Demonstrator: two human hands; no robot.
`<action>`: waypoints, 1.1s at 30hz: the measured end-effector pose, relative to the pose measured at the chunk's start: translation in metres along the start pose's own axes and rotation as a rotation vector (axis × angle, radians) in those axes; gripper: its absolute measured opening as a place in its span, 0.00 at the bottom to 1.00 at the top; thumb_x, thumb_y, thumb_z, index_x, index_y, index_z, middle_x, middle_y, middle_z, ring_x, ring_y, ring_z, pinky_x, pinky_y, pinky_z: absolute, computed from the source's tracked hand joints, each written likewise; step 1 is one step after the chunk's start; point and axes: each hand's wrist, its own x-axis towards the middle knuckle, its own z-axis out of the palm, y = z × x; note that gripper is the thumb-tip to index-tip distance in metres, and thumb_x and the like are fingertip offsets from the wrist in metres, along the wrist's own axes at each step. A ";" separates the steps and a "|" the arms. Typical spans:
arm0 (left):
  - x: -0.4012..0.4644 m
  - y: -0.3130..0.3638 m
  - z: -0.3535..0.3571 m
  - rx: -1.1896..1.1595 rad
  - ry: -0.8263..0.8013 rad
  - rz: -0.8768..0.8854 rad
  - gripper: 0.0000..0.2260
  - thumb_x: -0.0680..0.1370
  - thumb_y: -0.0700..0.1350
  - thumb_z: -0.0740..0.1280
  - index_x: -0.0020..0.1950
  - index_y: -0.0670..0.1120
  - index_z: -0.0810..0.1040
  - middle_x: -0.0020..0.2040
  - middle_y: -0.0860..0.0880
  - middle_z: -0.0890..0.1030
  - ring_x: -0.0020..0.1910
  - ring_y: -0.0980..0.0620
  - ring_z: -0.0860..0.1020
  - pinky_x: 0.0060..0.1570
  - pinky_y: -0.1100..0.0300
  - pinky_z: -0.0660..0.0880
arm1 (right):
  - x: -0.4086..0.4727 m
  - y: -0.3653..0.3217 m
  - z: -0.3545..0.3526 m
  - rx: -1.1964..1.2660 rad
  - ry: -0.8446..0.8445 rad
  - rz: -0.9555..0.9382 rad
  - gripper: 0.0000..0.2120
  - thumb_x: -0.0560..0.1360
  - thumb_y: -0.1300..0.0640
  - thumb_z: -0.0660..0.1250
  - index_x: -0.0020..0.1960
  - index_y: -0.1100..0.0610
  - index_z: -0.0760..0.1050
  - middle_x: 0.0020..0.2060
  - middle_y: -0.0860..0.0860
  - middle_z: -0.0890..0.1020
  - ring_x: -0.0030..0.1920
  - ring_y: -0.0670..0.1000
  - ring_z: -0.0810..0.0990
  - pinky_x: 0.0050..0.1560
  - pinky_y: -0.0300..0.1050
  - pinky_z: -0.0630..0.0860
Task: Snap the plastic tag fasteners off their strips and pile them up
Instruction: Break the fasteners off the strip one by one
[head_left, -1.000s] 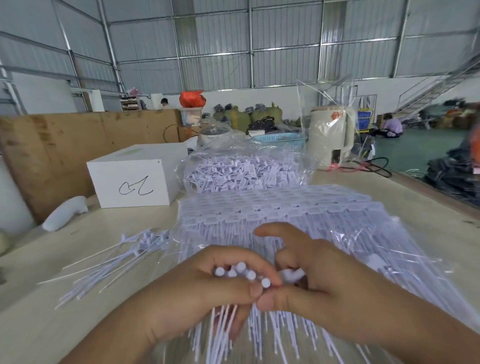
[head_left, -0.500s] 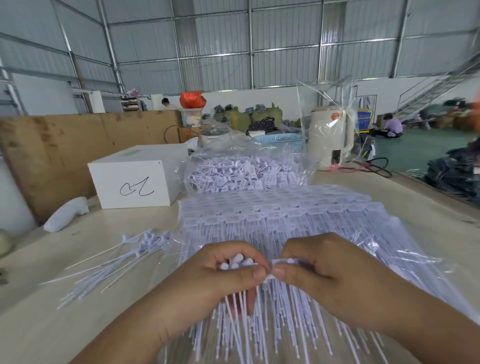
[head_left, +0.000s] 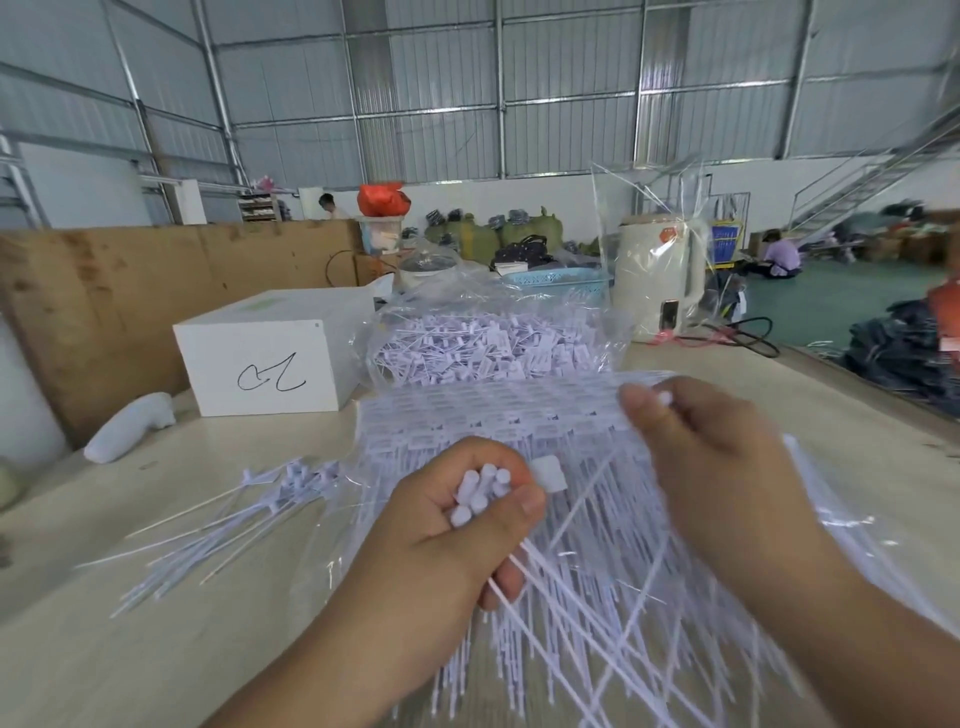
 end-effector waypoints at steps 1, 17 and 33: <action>-0.001 0.002 0.000 -0.012 -0.001 -0.008 0.02 0.68 0.49 0.70 0.35 0.52 0.79 0.25 0.54 0.73 0.22 0.55 0.73 0.22 0.66 0.68 | 0.003 0.000 -0.007 0.061 0.011 0.008 0.25 0.71 0.35 0.62 0.36 0.59 0.68 0.23 0.46 0.64 0.23 0.43 0.60 0.23 0.34 0.59; 0.008 -0.005 -0.025 0.106 -0.429 -0.151 0.09 0.70 0.47 0.73 0.49 0.50 0.84 0.48 0.44 0.84 0.37 0.51 0.77 0.37 0.49 0.73 | -0.019 -0.004 0.004 -0.184 -0.799 -0.187 0.32 0.68 0.28 0.57 0.68 0.26 0.46 0.47 0.36 0.73 0.47 0.39 0.76 0.45 0.37 0.71; 0.012 -0.007 -0.040 0.126 -0.365 -0.090 0.06 0.66 0.47 0.77 0.41 0.50 0.85 0.36 0.51 0.81 0.33 0.56 0.77 0.34 0.62 0.75 | -0.009 0.001 -0.004 -0.163 -0.771 -0.071 0.21 0.71 0.33 0.65 0.40 0.52 0.73 0.28 0.45 0.71 0.28 0.42 0.67 0.31 0.42 0.64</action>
